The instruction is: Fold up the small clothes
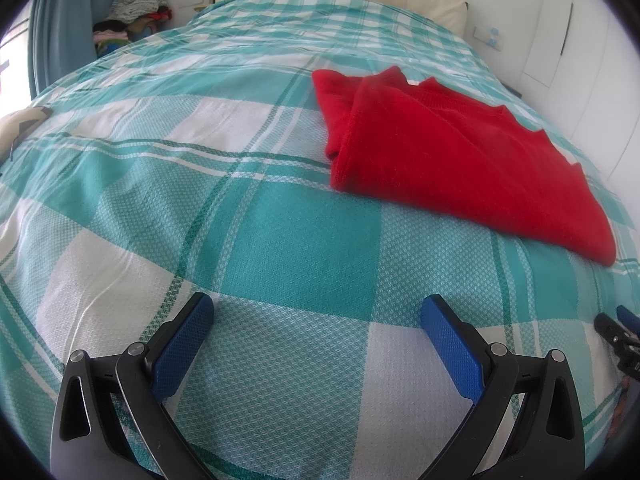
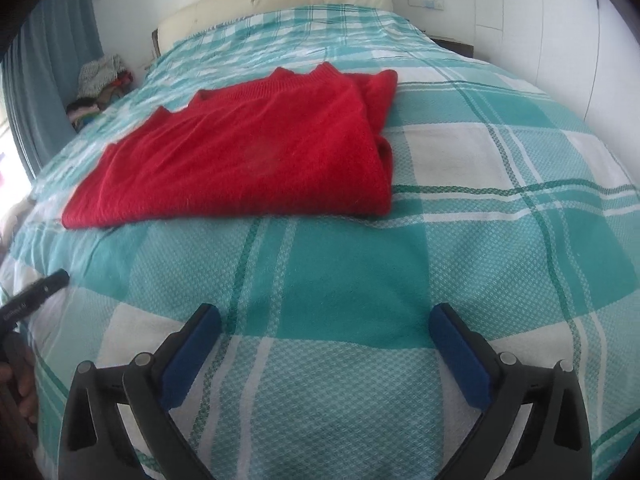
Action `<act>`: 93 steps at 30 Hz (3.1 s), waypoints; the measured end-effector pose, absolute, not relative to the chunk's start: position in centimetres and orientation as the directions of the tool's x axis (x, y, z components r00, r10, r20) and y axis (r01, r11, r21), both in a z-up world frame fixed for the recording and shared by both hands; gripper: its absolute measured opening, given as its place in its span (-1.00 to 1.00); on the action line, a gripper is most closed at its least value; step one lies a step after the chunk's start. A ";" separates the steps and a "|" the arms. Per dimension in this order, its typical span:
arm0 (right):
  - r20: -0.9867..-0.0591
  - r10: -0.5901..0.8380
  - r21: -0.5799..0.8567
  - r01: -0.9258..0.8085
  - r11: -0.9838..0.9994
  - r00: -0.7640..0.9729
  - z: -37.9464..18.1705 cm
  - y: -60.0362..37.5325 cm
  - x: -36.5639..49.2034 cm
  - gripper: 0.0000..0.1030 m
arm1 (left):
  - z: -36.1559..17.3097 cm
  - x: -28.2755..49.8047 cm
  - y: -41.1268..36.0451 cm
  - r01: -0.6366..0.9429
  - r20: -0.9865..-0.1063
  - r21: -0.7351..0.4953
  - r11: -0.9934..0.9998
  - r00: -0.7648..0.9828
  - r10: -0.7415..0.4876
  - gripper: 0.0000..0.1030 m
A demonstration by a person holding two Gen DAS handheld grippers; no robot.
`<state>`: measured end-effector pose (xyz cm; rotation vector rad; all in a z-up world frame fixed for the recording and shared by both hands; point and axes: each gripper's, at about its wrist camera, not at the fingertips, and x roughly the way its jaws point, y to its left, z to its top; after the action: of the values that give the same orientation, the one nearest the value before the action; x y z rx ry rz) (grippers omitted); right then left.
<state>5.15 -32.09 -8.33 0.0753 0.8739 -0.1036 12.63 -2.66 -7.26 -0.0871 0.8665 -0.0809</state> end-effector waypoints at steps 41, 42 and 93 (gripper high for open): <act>-0.759 -0.065 0.025 0.129 0.991 0.648 -8.6 -32.5 4.6 1.00 | -7.2 12.7 -3.1 0.029 -0.771 -0.077 0.997 0.632 -0.077 0.99; -0.759 -0.066 0.025 0.129 0.991 0.648 -8.6 -32.5 4.6 1.00 | -7.2 12.7 -3.1 0.028 -0.771 -0.078 0.997 0.632 -0.078 0.99; -0.760 -0.064 0.026 0.129 0.991 0.647 -8.6 -32.6 4.7 1.00 | -7.2 12.6 -2.6 0.031 -0.759 -0.119 0.992 0.641 -0.111 0.99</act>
<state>4.66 -32.58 -8.62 0.0800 0.8602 -0.1098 12.55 -2.58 -7.19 -0.0976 0.8715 -0.0815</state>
